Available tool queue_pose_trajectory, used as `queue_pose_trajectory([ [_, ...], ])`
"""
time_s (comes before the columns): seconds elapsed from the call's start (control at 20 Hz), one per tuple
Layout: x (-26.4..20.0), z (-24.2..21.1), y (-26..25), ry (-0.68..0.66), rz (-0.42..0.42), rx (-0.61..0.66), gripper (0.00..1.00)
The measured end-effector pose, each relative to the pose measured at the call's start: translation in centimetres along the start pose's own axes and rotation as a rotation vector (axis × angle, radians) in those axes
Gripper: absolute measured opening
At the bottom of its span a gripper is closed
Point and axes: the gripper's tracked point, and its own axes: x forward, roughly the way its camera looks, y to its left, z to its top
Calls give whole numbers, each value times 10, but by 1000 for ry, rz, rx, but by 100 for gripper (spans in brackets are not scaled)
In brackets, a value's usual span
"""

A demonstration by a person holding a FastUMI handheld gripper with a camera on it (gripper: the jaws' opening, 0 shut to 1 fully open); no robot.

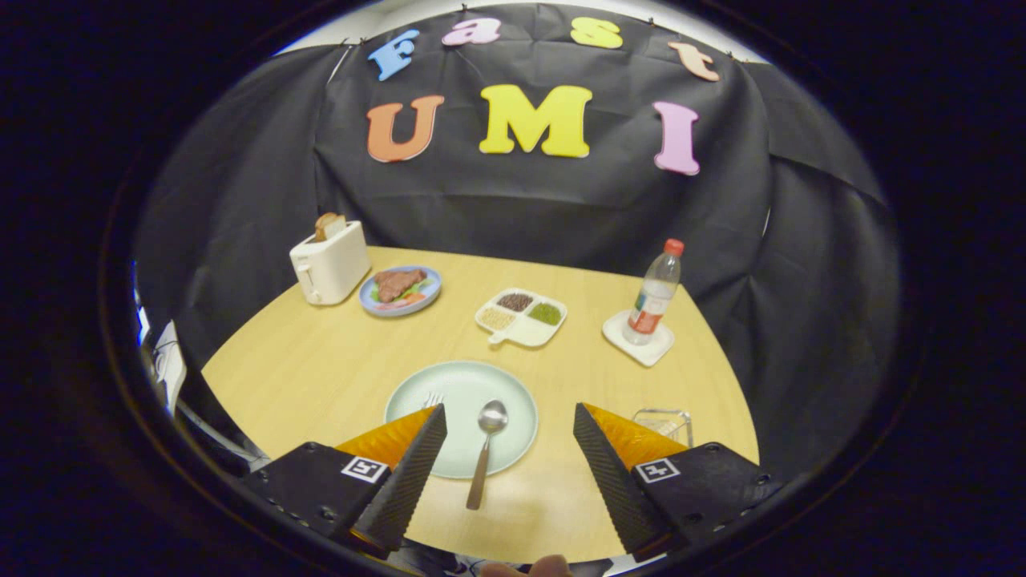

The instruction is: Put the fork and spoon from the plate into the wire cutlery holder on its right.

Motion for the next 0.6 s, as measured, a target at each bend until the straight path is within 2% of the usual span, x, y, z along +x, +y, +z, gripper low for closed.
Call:
queue_pose_trajectory([
  [0.1, 10, -24, 9, 99, 43, 43, 96],
  [0.25, 24, -52, 7, 218, 47, 84, 96],
  [0.6, 37, -87, 8, 341, 37, 106, 95],
])
